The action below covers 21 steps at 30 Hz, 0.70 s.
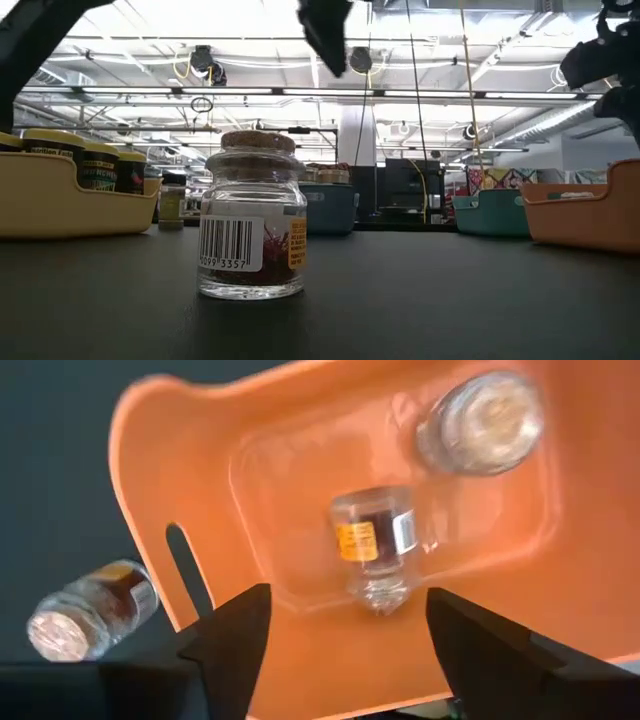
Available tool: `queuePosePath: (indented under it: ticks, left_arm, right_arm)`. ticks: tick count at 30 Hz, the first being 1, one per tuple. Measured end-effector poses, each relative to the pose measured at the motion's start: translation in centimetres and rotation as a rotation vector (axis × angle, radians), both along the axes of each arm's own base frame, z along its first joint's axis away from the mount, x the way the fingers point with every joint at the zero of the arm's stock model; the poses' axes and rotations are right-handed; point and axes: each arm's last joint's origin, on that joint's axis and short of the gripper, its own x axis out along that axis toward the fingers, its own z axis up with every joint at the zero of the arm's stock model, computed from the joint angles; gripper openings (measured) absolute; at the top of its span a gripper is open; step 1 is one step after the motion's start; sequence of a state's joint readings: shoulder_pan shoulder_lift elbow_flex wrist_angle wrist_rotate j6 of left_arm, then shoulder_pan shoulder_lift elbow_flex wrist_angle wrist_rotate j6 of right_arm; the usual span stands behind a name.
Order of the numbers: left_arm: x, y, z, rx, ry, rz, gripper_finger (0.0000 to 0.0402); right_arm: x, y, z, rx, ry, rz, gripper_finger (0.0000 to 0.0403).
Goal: Sort spices by type
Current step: Put the small brown seasoning bottle into the orange bin
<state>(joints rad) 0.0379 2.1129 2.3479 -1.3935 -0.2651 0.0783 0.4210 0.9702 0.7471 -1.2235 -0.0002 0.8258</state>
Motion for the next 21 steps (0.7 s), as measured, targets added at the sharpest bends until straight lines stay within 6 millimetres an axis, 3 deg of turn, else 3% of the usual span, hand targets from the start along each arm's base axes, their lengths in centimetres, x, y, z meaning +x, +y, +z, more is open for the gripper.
queuePosePath:
  ticks: [4, 7, 14, 17, 21]
  left_arm:
    - [-2.9, 0.0, 1.3, 0.046, -0.012, 0.042, 0.0281]
    - [-6.0, -0.1, 1.3, 0.045, -0.135, 0.062, 0.0281]
    - [-13.8, -0.4, -2.5, 0.015, -0.567, 0.107, 0.0281]
    - [-15.6, -0.6, -3.8, 0.018, -0.725, 0.08, 0.0281]
    - [-16.2, -0.7, -4.9, 0.046, -0.832, 0.014, 0.0281]
  right_arm:
    - [0.8, 0.4, -0.7, -0.013, 0.039, 0.03, 0.0298]
    - [1.2, 0.6, -1.1, -0.027, 0.066, 0.045, 0.0321]
    - [1.8, 0.9, -3.0, -0.059, 0.118, 0.043, 0.0332]
    - [1.8, 0.9, -4.5, -0.086, 0.136, 0.028, 0.0326]
    - [2.1, 0.8, -5.3, -0.155, 0.146, 0.014, 0.0315]
